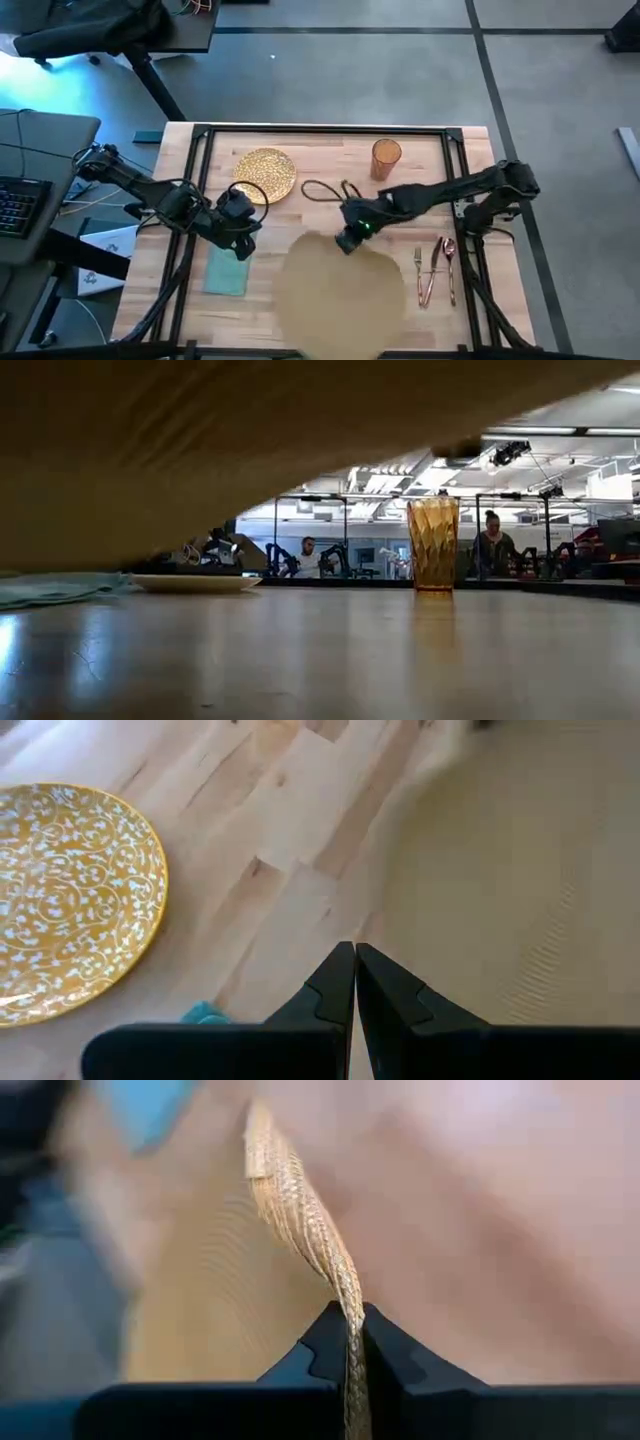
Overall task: Set table place
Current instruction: Adjust the mat
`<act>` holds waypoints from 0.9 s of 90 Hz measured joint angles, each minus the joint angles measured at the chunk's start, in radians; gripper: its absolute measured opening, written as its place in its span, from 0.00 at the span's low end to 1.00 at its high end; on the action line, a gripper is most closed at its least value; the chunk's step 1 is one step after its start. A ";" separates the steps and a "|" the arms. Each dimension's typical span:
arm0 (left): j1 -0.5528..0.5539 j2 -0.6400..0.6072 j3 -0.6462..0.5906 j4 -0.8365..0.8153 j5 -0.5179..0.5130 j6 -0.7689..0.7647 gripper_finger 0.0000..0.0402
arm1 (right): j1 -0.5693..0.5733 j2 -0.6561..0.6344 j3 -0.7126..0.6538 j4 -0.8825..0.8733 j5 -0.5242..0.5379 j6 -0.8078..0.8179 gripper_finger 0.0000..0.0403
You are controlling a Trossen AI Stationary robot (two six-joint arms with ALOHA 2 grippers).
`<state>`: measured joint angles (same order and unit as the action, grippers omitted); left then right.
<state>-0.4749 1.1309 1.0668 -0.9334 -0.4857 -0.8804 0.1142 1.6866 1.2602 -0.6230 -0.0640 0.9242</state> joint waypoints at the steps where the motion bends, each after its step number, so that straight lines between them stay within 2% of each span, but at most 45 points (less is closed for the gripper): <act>1: 0.001 0.000 0.000 0.000 -0.003 0.000 0.00 | -0.007 0.008 0.000 0.006 -0.004 -0.009 0.00; 16: 0.005 0.000 0.000 -0.002 -0.008 -0.004 0.00 | -0.080 0.113 0.001 0.151 -0.034 -0.042 0.00; 30: 0.005 0.000 0.000 0.000 0.013 -0.014 0.00 | -0.107 0.178 0.000 0.194 -0.035 -0.035 0.00; 46: 0.005 0.000 0.000 0.001 0.014 -0.032 0.00 | -0.107 0.174 0.000 0.186 0.071 -0.045 0.01; 54: 0.005 0.000 0.000 0.003 0.014 -0.032 0.00 | -0.107 0.161 0.011 0.172 0.087 -0.068 0.07; 67: 0.005 0.000 0.000 0.006 0.016 -0.023 0.00 | -0.112 0.142 0.056 0.110 0.130 -0.119 0.22; 81: 0.005 0.001 0.000 0.013 0.016 -0.023 0.00 | -0.112 0.092 0.153 0.007 0.265 -0.174 0.33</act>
<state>-0.4698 1.1318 1.0668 -0.9208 -0.4698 -0.9031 0.0025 1.7790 1.4129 -0.6156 0.2009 0.7503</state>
